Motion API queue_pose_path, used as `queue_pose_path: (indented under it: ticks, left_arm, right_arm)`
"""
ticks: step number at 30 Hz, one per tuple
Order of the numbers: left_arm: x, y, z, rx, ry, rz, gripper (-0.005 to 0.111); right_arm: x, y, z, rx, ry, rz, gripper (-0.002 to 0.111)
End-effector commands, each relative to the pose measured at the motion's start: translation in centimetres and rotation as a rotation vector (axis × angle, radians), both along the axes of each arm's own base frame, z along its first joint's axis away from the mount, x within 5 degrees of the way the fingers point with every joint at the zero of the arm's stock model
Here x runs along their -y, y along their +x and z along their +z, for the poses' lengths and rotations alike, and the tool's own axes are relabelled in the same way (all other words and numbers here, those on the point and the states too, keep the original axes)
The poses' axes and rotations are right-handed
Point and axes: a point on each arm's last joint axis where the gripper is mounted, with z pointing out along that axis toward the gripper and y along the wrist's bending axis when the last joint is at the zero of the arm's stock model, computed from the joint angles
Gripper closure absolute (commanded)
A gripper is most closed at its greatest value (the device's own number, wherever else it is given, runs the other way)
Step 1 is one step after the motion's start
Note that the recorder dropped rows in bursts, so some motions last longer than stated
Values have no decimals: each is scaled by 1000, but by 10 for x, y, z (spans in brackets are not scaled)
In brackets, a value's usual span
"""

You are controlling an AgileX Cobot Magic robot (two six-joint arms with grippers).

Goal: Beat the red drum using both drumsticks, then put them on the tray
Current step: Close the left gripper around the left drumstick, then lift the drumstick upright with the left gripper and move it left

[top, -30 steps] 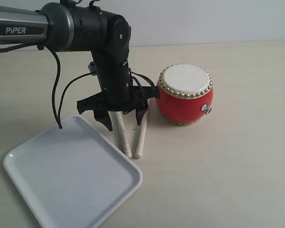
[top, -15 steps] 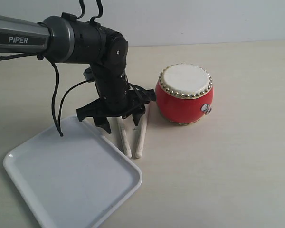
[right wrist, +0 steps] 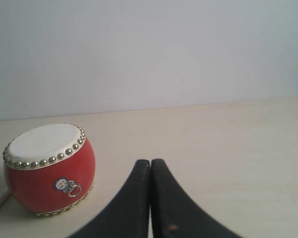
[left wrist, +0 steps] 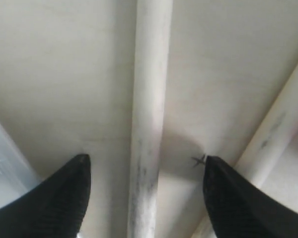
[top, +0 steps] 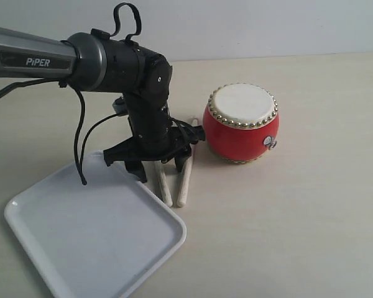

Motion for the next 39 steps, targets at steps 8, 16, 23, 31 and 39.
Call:
queue_pose_path:
  ticks: [8, 16, 23, 31, 39]
  left_arm:
    - [1, -1, -5, 2, 4, 0, 69]
    - [-4, 3, -5, 7, 12, 3, 107]
    - [-14, 9, 21, 39, -16, -9, 107]
    - [-33, 5, 100, 193, -42, -249, 107]
    - [-69, -47, 168, 461, -141, -386, 107]
  right_arm:
    - [0, 0, 0, 14, -6, 1, 108]
    - [0, 0, 0, 14, -6, 1, 108]
    - [0, 0, 0, 14, -6, 1, 108]
    - [-1, 0, 0, 14, -6, 25, 108]
    - [-2, 0, 0, 14, -6, 30, 108]
